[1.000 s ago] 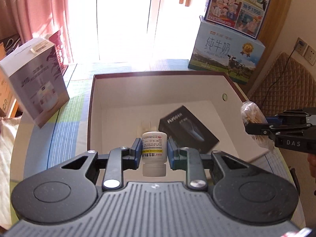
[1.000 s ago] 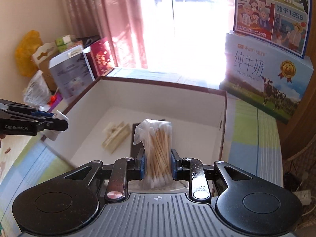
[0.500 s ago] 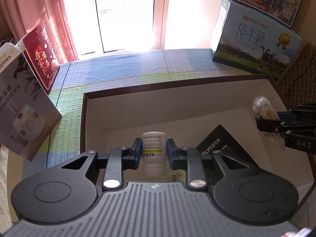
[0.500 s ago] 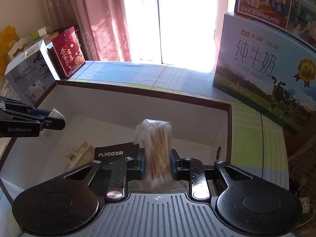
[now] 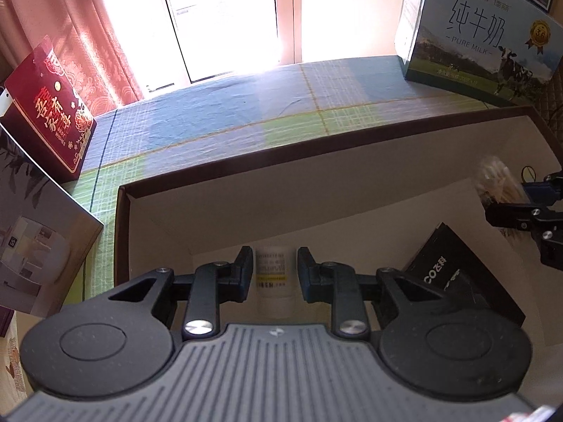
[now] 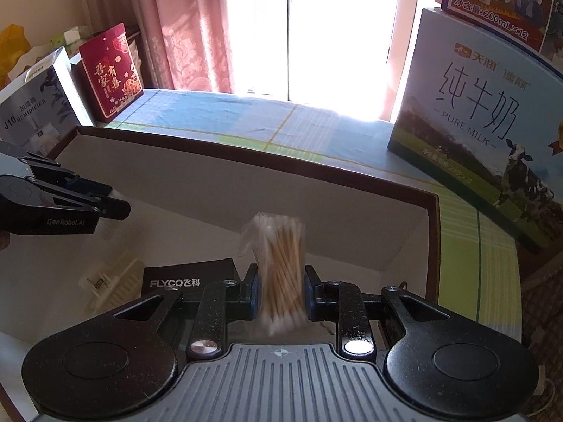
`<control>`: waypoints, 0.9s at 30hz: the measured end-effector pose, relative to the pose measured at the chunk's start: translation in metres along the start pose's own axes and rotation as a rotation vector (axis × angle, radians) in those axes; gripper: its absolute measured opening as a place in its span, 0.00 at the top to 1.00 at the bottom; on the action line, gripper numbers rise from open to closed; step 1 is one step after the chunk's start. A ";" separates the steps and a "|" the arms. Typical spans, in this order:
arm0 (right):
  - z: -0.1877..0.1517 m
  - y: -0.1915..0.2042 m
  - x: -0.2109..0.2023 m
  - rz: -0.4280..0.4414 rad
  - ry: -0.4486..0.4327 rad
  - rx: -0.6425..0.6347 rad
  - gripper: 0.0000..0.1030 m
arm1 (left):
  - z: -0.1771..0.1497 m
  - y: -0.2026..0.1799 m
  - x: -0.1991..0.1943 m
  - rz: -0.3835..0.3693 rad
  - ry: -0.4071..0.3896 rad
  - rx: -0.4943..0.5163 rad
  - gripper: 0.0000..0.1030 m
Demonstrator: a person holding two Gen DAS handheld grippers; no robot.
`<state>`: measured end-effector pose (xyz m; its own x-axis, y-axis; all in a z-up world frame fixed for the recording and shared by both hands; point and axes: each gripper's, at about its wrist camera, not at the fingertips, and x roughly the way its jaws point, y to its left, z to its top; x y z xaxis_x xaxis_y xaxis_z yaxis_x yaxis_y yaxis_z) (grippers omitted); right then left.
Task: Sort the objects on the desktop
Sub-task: 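Carry the pill bottle and swab bag into the brown box and release both, then withdraw both tools from the brown box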
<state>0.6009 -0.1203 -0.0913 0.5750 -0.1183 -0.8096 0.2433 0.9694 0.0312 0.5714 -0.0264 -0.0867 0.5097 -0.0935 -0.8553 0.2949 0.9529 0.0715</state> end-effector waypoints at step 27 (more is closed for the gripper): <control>-0.016 0.003 -0.043 0.050 -0.108 -0.010 0.21 | -0.016 -0.003 -0.047 -0.030 -0.077 -0.002 0.41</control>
<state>0.5641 -0.1092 -0.0660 0.6669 -0.0919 -0.7395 0.2046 0.9768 0.0631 0.5334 -0.0198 -0.0549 0.5613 -0.1434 -0.8151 0.3092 0.9499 0.0458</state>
